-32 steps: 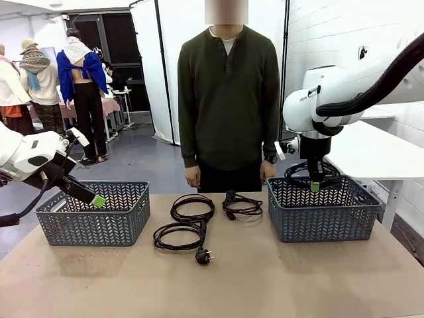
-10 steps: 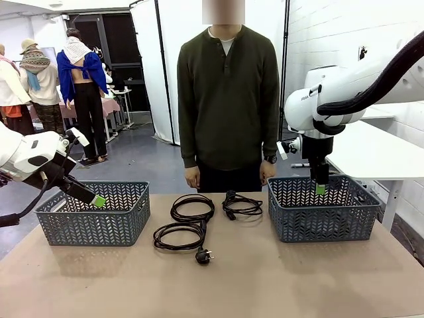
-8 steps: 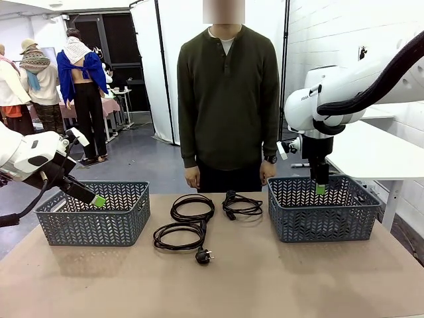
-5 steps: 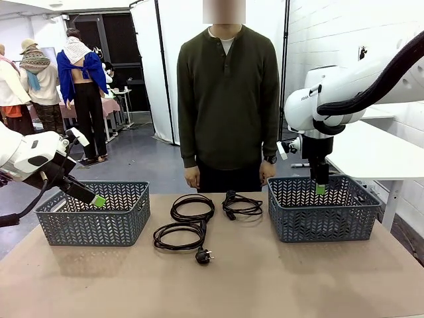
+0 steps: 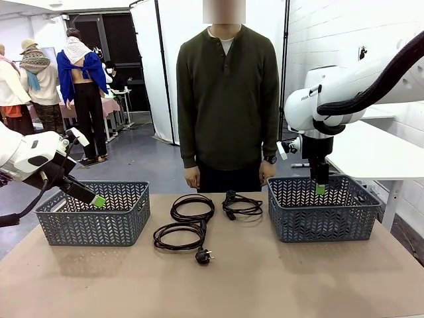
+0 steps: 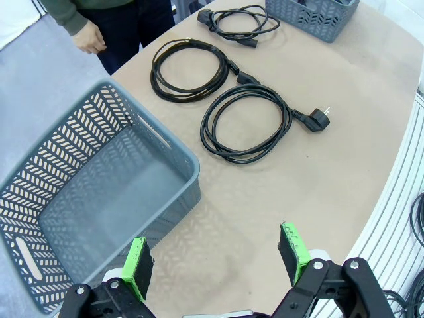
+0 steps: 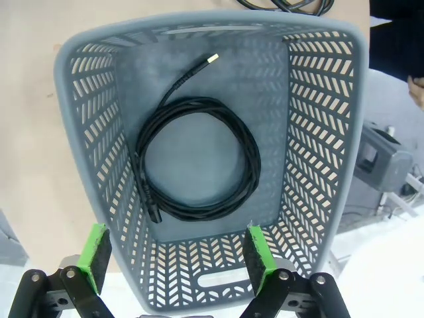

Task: Organize the cables according to human instructions.
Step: Pick up a bundle of cables and place it in the basket indicated by the human.

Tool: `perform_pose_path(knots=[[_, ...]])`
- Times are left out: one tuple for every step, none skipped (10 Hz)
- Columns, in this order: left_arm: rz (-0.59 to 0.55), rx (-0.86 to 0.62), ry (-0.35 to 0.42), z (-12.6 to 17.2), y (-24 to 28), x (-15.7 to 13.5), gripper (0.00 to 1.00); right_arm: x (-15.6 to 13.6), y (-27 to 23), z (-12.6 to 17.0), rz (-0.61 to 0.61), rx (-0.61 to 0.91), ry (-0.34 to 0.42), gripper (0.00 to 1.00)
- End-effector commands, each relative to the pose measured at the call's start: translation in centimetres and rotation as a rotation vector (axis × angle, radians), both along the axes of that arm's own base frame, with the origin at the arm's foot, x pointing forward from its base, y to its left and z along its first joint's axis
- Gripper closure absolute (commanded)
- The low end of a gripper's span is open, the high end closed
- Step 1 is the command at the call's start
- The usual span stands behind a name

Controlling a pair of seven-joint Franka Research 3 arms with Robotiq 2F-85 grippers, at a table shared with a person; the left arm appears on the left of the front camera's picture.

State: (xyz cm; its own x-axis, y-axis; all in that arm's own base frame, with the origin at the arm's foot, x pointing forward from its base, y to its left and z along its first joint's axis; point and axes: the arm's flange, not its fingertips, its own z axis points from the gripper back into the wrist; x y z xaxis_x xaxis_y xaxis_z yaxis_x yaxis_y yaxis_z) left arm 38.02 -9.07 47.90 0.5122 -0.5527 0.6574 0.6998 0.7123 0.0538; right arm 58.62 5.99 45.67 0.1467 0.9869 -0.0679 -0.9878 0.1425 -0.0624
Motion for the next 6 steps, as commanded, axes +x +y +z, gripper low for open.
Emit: perform_pose_path(knots=[[0.008, -0.014, 0.009, -0.1, 0.1, 0.1, 0.0, 0.0, 0.0, 0.0, 0.0, 0.0, 0.0, 0.0], [0.008, -0.014, 0.009, -0.1, 0.1, 0.1, 0.0, -0.9, 0.6, 1.1, -0.056, 0.055, 0.006, 0.0], [0.008, -0.014, 0.009, -0.1, 0.1, 0.1, 0.0, -2.1, 1.4, 1.8, -0.102, 0.09, -0.004, 0.0], [0.008, -0.014, 0.009, -0.1, 0.1, 0.1, 0.0, -3.6, 2.3, 2.4, -0.14, 0.122, -0.024, 0.0], [0.008, -0.014, 0.009, -0.1, 0.1, 0.1, 0.0, -5.1, 3.0, 2.6, -0.163, 0.156, -0.041, 0.0], [0.008, -0.014, 0.009, -0.1, 0.1, 0.1, 0.0, -6.9, 3.6, 2.6, -0.199, 0.176, -0.06, 0.0]])
